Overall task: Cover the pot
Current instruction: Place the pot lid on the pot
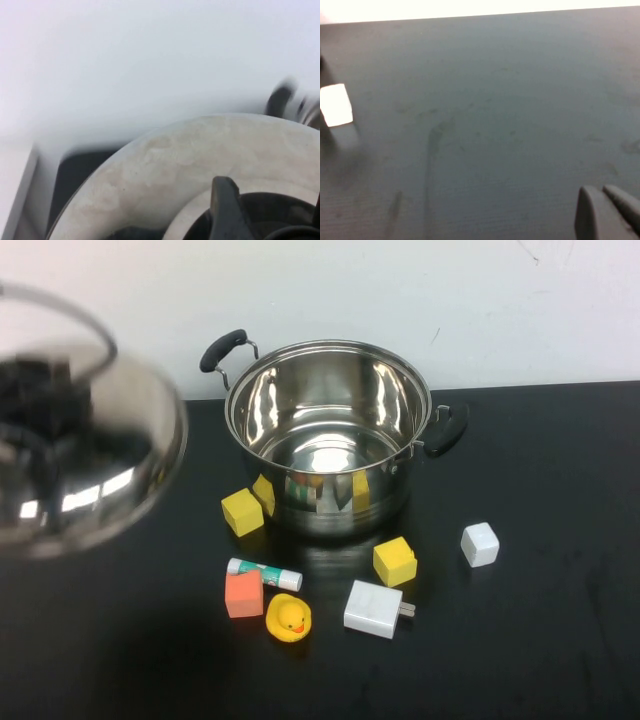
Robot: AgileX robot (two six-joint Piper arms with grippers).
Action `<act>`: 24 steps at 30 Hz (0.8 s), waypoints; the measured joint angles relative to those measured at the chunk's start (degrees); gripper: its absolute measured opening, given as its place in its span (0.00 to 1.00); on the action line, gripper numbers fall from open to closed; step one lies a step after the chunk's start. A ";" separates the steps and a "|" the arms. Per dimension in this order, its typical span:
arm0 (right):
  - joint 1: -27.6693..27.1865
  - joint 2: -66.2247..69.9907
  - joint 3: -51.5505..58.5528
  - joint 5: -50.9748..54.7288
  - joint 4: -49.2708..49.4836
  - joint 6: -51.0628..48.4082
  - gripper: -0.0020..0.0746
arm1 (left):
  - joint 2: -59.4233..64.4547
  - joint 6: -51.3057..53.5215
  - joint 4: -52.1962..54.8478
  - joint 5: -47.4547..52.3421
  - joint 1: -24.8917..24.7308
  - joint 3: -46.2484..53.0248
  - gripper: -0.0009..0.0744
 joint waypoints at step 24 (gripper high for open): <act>0.00 0.00 0.00 0.00 0.00 0.00 0.02 | 37.74 0.65 2.22 3.54 -19.35 -40.99 0.43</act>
